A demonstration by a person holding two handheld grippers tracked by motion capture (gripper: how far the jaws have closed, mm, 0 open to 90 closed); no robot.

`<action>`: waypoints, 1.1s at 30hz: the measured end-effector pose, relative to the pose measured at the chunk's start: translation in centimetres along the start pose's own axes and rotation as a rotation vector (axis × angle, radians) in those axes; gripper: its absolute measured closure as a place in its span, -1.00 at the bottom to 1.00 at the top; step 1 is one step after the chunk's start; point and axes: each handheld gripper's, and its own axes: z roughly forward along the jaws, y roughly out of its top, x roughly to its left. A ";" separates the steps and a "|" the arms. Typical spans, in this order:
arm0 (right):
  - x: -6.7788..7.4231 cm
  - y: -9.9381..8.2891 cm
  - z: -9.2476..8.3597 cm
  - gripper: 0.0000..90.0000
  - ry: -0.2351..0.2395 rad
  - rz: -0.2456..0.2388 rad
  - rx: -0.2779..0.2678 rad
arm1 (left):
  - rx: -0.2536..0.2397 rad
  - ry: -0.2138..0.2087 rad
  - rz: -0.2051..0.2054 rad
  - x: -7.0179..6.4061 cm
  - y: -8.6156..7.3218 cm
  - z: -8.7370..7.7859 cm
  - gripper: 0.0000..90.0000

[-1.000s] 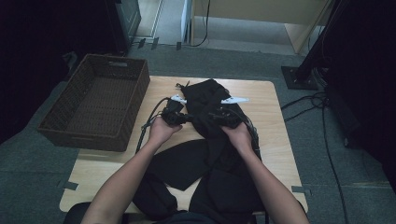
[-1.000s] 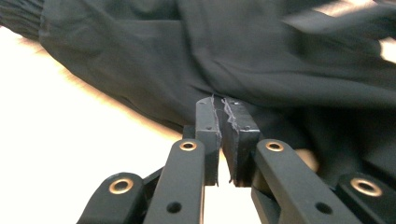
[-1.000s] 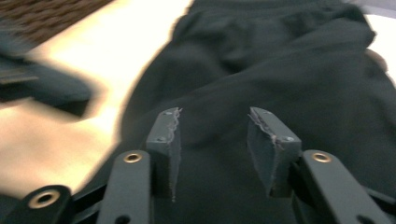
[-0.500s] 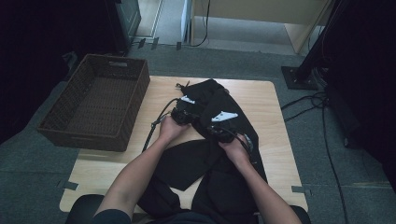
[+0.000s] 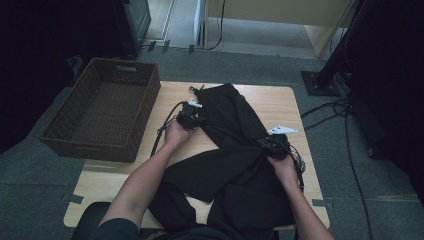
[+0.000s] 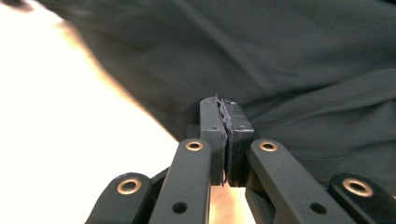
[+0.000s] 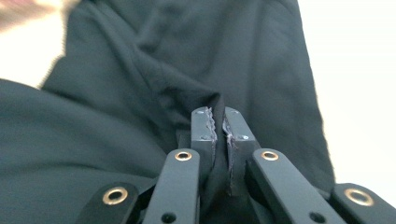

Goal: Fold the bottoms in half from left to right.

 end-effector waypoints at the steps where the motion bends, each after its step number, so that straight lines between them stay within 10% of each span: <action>1: -0.4 -0.2 -0.1 0.87 -0.004 0.005 0.005 | -0.001 -0.008 -0.014 0.2 0.0 0.0 0.96; 7: -1.1 -0.4 -0.6 0.64 -0.096 0.001 -0.009 | 0.007 -0.025 -0.037 0.2 0.0 -0.1 0.93; 10: -1.0 0.5 -2.1 0.40 0.029 0.066 -0.143 | 0.017 -0.074 -0.023 -0.7 0.1 -0.8 0.93; 12: 0.2 1.1 -2.6 0.45 0.037 0.011 -0.174 | -0.004 -0.090 0.011 -1.8 0.2 -1.4 0.92; 18: 1.6 0.2 -1.5 0.50 0.028 -0.129 -0.068 | -0.032 -0.167 0.043 -5.7 0.2 -2.7 0.86; 24: 0.3 -1.9 0.7 0.44 0.057 -0.108 0.032 | -0.028 -0.243 0.087 -8.9 -0.6 -2.5 0.82; 33: 2.4 -1.0 2.9 0.42 0.010 -0.079 -0.035 | -0.047 -0.238 0.064 -8.6 -1.9 -4.5 0.73</action>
